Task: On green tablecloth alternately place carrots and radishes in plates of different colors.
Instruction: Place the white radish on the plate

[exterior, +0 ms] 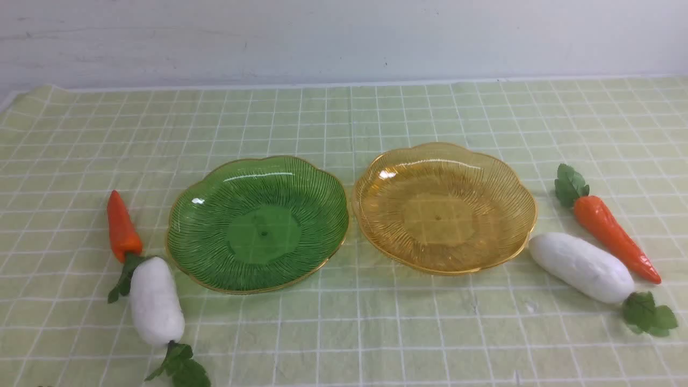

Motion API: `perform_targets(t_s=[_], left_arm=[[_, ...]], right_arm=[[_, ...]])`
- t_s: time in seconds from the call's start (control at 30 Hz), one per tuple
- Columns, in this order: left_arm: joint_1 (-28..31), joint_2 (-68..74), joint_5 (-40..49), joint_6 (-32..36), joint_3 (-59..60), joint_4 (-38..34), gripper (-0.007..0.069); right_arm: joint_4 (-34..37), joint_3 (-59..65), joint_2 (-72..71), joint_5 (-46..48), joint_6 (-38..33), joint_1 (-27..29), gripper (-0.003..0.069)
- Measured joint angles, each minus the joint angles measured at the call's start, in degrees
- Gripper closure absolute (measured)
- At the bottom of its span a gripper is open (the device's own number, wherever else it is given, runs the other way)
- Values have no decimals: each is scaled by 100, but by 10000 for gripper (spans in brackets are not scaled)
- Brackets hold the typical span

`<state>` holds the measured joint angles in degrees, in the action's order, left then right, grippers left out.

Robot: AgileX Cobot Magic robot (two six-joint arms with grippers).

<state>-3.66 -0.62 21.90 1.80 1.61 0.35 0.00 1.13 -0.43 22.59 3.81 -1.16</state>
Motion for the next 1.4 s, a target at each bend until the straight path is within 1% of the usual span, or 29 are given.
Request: perform_targets(t_s=[0.63,0.8,1.4], left_arm=[[0,0,0,0,0,4,632],[0,0,0,39,0,213,632],[0,0,6,39,0,281,632]], right_arm=[[0,0,0,0,0,0,673],[0,0,0,0,0,0,673],[0,0,0,0,0,0,673]])
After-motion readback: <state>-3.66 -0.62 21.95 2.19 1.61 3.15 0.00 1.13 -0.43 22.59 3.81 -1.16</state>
